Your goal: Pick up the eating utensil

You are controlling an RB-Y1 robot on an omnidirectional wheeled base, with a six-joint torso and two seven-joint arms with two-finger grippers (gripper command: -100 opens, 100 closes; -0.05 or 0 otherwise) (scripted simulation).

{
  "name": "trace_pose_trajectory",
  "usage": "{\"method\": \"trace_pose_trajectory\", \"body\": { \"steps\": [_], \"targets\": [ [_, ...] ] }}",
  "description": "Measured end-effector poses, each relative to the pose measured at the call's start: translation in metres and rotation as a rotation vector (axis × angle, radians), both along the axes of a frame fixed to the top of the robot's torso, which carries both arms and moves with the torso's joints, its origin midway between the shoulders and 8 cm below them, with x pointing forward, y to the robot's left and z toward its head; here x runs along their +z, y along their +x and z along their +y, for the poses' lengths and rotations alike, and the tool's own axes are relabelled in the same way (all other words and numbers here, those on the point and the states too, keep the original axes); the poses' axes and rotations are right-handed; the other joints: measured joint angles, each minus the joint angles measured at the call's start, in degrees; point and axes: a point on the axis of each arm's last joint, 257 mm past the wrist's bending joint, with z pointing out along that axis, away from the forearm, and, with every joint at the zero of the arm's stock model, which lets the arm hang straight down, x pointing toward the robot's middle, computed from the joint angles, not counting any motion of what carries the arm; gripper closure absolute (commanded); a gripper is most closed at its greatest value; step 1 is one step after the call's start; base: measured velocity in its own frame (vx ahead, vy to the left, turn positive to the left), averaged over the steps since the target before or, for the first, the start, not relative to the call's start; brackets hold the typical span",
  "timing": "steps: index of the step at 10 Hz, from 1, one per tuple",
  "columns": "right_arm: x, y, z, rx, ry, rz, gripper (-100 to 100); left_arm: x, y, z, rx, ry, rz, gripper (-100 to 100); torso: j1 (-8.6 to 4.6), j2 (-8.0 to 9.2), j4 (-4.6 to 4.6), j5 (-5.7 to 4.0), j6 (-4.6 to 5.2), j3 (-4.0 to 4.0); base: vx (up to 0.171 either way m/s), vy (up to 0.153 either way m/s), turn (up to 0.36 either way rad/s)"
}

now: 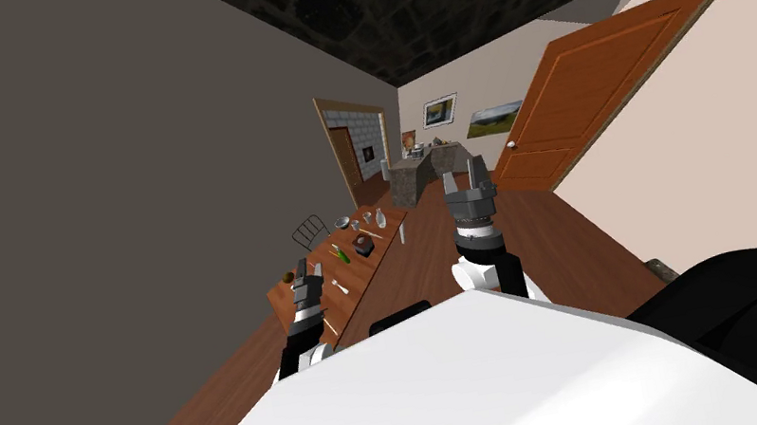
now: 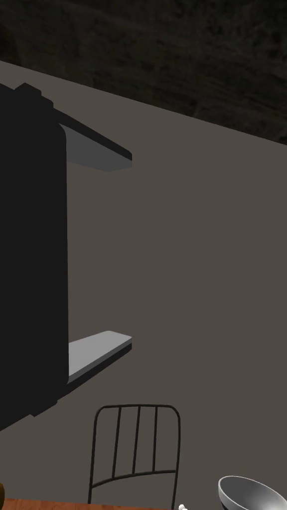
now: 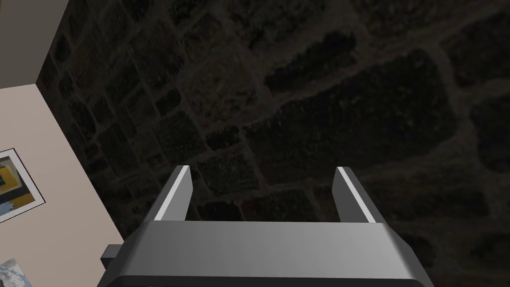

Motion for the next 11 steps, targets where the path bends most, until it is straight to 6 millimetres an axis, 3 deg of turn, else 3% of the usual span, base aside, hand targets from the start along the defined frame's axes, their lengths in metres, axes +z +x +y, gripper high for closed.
{"method": "trace_pose_trajectory", "body": {
  "steps": [11],
  "targets": [
    [0.000,0.000,0.000,0.000,0.000,0.000,0,-0.147,0.003,0.019,-0.027,0.041,0.365,-100,-0.03,-0.03,0.00,-0.01,-0.01,-0.02,0.003,0.006,-0.173]
  ]
}}
